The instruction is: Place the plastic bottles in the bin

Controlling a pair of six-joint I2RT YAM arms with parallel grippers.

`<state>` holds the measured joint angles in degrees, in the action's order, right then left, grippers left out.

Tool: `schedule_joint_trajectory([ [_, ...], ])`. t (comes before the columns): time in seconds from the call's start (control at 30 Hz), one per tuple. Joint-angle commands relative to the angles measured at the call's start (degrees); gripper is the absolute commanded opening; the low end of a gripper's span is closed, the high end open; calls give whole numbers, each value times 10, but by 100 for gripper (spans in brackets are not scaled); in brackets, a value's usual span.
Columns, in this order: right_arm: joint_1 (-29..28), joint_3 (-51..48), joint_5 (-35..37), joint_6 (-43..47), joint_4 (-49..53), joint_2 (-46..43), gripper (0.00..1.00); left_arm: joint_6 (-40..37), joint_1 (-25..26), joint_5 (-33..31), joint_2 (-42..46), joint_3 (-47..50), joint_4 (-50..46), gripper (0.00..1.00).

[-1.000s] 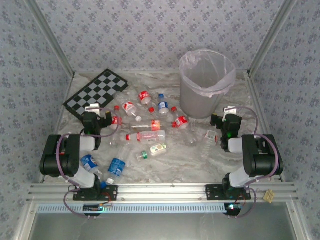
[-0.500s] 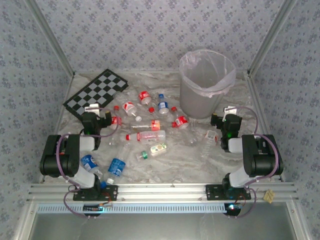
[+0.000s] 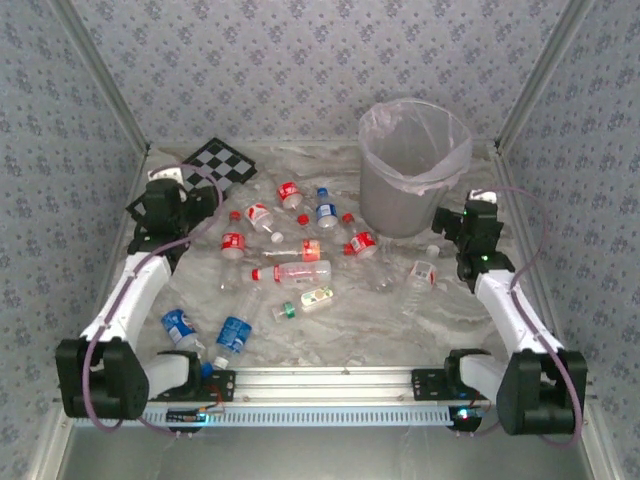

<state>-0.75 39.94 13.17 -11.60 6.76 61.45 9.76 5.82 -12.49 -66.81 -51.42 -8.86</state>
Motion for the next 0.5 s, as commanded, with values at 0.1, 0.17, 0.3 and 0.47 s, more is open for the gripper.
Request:
schedule_joint_trajectory([
  [0.1, -6, 82, -111, -66, 309, -33, 100, 85, 92, 81, 16, -28, -337, 93],
  [0.17, -7, 106, -142, -68, 341, -38, 100, 110, 94, 132, 16, -25, -371, 90],
  [0.3, -7, 148, -177, -67, 374, -51, 100, 130, 96, 171, -2, 0, -392, 87],
  [0.47, -13, 185, -207, -64, 399, -60, 98, 150, 96, 186, -33, 57, -321, 83],
])
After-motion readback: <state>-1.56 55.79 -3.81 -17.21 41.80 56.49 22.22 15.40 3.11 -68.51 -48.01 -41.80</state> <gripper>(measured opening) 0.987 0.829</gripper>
